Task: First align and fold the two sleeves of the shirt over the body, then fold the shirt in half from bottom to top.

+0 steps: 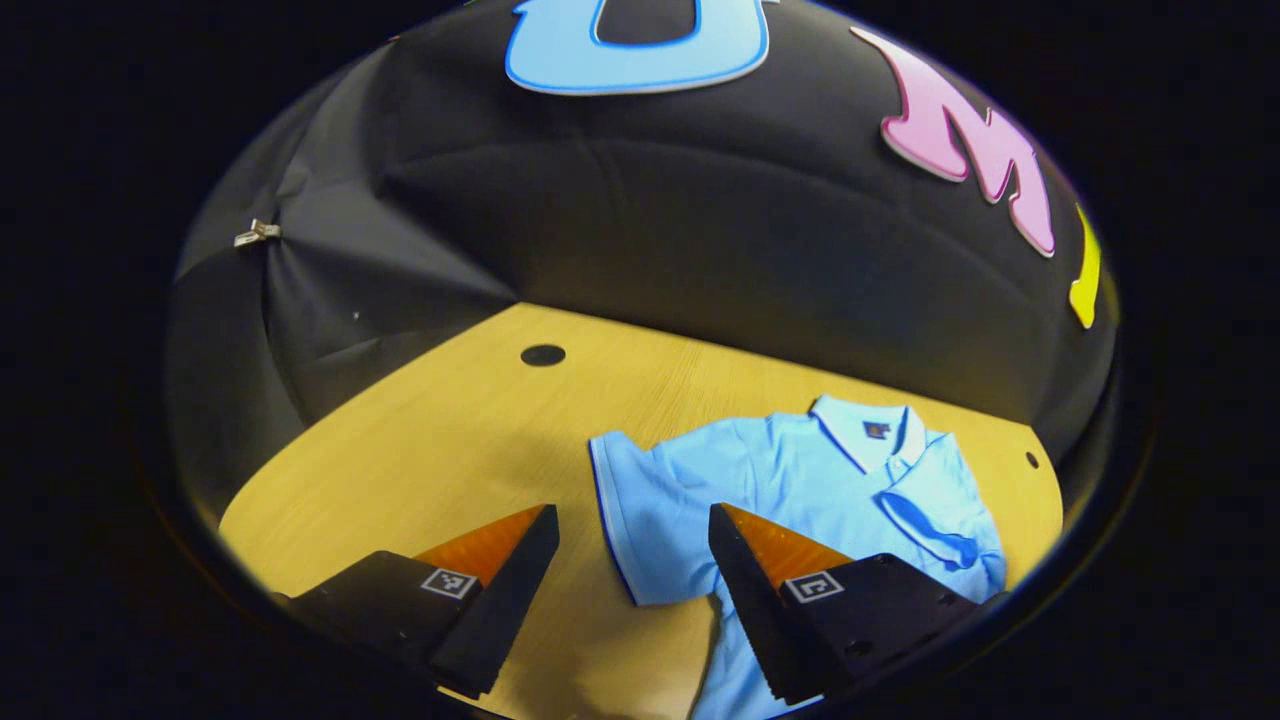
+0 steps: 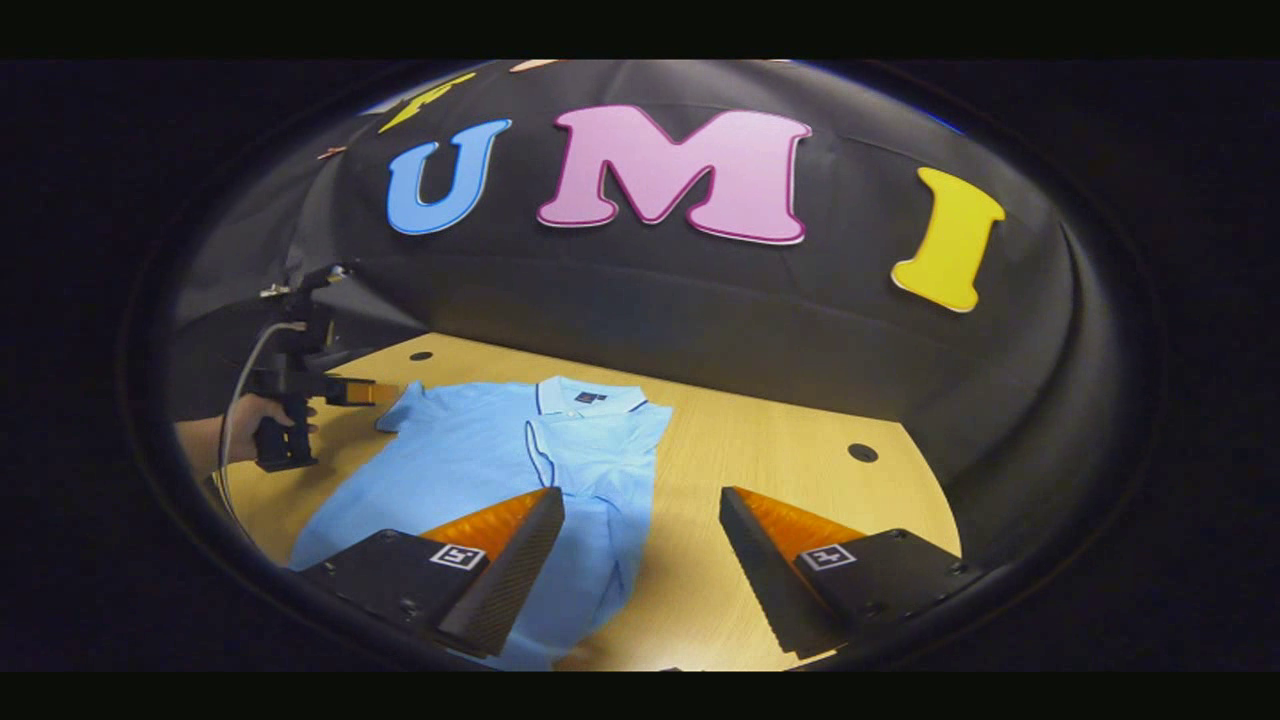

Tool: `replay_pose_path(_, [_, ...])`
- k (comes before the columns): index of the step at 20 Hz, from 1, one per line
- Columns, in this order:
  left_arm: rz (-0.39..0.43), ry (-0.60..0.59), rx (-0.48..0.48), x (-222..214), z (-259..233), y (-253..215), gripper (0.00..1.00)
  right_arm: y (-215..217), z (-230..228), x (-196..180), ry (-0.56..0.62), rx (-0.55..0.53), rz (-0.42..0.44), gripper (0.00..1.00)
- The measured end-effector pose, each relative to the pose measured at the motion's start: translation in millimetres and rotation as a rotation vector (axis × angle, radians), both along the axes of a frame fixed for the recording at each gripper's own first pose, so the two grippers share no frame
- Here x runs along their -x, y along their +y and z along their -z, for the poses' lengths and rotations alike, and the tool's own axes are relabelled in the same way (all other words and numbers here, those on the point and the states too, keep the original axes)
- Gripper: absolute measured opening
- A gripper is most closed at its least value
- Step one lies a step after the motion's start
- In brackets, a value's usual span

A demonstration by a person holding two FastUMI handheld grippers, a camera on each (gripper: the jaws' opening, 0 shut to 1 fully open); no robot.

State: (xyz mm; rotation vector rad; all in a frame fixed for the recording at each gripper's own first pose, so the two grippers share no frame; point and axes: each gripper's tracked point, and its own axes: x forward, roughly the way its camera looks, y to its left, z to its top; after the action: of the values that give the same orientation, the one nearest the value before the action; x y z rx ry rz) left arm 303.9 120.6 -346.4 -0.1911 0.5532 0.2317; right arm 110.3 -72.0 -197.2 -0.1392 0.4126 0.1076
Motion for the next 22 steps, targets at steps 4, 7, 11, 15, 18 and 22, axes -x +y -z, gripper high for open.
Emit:
replay_pose_path(4, [-0.039, 0.069, -0.027, -19.1, 26.7, 9.2, 0.96, -12.7, 4.7, 5.9, -0.004, -0.050, 0.042, 0.97])
replay_pose_path(7, [-0.028, 0.114, -0.071, -18.2, 33.4, 10.9, 0.93, -19.3, 10.3, 7.3, 0.003, -0.074, 0.069, 0.98])
replay_pose_path(11, [0.039, 0.119, -0.061, -20.2, 27.6, 1.7, 0.72, -32.4, 25.0, 13.5, 0.023, -0.096, 0.104, 0.96])
replay_pose_path(15, [0.067, 0.098, -0.013, -23.1, 27.4, -10.1, 0.15, -43.2, 25.1, 25.1, 0.035, -0.111, 0.120, 0.98])
replay_pose_path(18, [0.048, 0.083, 0.007, -24.4, 25.0, -11.6, 0.07, -47.3, 24.9, 24.0, 0.032, -0.113, 0.129, 0.98])
replay_pose_path(22, [0.045, 0.079, -0.072, -20.8, 10.3, -9.4, 0.06, -52.4, 24.4, 26.0, 0.029, -0.114, 0.138, 0.96])
